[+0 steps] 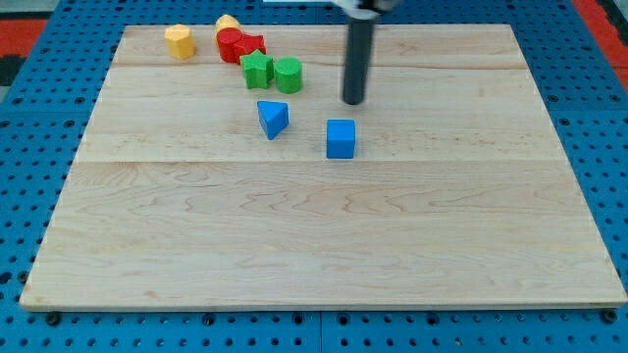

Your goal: Slide the group of blocks a bit left

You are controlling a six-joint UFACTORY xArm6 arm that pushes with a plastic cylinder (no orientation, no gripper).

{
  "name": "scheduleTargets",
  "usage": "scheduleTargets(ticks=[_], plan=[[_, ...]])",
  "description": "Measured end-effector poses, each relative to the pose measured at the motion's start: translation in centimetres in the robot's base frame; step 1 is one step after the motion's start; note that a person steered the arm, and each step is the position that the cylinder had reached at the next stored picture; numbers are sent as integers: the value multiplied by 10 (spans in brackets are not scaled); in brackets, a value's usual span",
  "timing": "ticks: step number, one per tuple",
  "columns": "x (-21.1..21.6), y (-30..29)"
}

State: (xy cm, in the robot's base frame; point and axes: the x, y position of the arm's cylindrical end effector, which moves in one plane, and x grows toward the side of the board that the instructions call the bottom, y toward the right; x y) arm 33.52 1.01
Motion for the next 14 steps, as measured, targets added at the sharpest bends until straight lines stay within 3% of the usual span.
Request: scheduleTargets(ticks=[1, 3, 4, 5, 6, 9, 11, 13, 14], plan=[[14, -71], [50, -19], [27, -48], [23, -4], [-14, 39], [-65, 33], [-74, -4], [-79, -136], [-86, -135]])
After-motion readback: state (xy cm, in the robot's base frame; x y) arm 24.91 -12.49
